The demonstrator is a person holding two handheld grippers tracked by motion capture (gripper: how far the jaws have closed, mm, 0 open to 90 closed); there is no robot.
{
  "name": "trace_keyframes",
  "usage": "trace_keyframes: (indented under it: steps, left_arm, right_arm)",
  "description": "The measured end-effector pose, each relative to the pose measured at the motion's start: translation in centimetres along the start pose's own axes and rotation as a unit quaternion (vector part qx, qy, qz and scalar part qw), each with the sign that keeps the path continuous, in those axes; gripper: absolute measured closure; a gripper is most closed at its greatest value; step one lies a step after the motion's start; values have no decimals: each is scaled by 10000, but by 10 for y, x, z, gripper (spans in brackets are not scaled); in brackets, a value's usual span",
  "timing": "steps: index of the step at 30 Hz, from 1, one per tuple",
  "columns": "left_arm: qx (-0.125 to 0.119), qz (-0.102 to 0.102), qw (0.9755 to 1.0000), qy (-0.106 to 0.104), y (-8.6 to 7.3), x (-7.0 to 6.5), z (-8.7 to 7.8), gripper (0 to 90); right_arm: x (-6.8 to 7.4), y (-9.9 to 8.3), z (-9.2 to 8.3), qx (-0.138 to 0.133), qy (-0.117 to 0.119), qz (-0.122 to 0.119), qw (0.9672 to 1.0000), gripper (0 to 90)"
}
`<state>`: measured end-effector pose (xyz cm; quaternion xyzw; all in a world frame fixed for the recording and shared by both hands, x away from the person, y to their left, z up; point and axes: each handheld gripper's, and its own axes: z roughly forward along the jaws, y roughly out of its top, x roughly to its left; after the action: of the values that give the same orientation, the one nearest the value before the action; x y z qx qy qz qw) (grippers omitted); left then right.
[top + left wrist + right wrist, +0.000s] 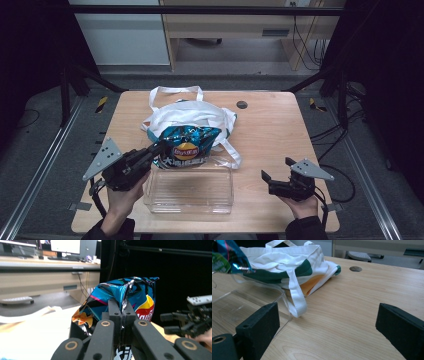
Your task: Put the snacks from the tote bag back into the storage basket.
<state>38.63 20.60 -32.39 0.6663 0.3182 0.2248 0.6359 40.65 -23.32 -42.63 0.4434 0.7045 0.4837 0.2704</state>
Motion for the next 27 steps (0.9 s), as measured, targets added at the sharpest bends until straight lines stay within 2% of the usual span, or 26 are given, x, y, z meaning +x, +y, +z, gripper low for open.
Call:
trace_keyframes:
  steps: [9,23,27]
  left_arm:
    - [353,-116,9993,-95,-26,-6,1,893]
    - [887,-274,9957,30,-55,5,19,892]
    - [936,-400,9948,37,-59,10,20,891]
  right_arm:
    - [1,-1,0,23,25,28,10000,56]
    - [3,-2,1,38,60,12,10000,56]
    - [3,-2,1,43,57,12,10000,56]
